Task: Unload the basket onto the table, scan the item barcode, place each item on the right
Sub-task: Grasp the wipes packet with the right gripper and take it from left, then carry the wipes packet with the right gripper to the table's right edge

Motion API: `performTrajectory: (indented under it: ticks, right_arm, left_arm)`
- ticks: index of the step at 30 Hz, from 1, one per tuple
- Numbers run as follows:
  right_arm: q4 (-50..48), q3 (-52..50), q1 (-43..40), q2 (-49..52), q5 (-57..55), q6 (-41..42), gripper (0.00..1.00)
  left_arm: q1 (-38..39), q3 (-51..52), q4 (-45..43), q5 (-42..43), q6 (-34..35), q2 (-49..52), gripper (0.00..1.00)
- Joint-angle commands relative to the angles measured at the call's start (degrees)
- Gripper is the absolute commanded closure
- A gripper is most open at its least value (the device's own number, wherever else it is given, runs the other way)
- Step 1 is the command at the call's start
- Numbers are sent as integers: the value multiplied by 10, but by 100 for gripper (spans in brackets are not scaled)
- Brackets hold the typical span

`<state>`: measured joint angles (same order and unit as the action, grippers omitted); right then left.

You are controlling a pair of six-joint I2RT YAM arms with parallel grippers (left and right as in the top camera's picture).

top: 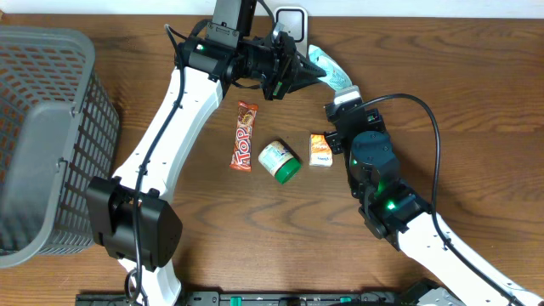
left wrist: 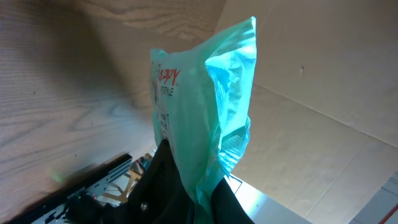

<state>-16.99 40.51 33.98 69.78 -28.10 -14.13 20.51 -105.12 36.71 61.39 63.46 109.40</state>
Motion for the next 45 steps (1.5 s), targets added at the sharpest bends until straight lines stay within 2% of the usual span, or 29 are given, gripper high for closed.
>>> performTrajectory:
  ticks: [1, 5, 7, 10, 14, 15, 16, 21, 23, 25, 26, 27, 28, 29, 30, 35, 40, 45]
  right_arm:
    - [-8, 10, -7, -18, -12, 8, 99]
    - [9, 10, -7, -52, -20, 20, 99]
    - [34, 11, -7, -82, -19, 35, 99]
    - [100, 11, -7, -139, -20, 60, 99]
    - [183, 10, -18, -204, -40, 93, 99]
    - [199, 10, -24, -217, -50, 104, 99]
    - [219, 10, -32, -229, -63, 113, 99]
    - [286, 10, -83, -252, -65, 151, 99]
    - [292, 10, -93, -243, -22, 171, 99]
    - [314, 10, -106, -219, 65, 231, 99]
    - [325, 10, -112, -205, 101, 255, 87]
    - [340, 10, -124, -172, 158, 285, 51]
    - [346, 10, -131, -144, 179, 300, 31]
    - [349, 11, -137, -115, 184, 319, 14]
    - [351, 12, -141, -92, 186, 336, 2]
    - [416, 66, -177, 37, 274, 401, 1]
    - [514, 164, -214, 151, 271, 416, 1]
    - [567, 228, -223, 227, 264, 427, 1]
  left_arm:
    - [0, -6, 1, 12, 5, -1, 93]
    - [0, -6, 1, 10, 5, -1, 92]
    - [-1, -6, 1, 9, 5, -1, 83]
    - [-1, -6, 1, 10, 5, -1, 62]
    - [-1, -6, 1, 9, 5, -1, 42]
    - [-1, -6, 1, 9, 5, -1, 27]
    - [-1, -6, 1, 9, 5, -1, 22]
    - [-1, -6, 1, 9, -9, -1, 20]
    - [-1, -6, 2, 3, -14, -1, 20]
    - [-1, -6, 2, -9, -26, -1, 20]
    - [-1, -6, 2, -20, -38, -1, 20]
    - [-1, -6, 2, -49, -76, -1, 6]
    - [-1, -6, 8, -73, -100, -1, 4]
    - [0, -6, 17, -102, -123, -1, 4]
    - [0, -6, 25, -129, -142, -1, 4]
    - [3, -7, 74, -315, -247, -1, 4]
    - [21, -7, 114, -488, -320, -1, 4]
    - [44, -7, 130, -570, -349, -1, 4]
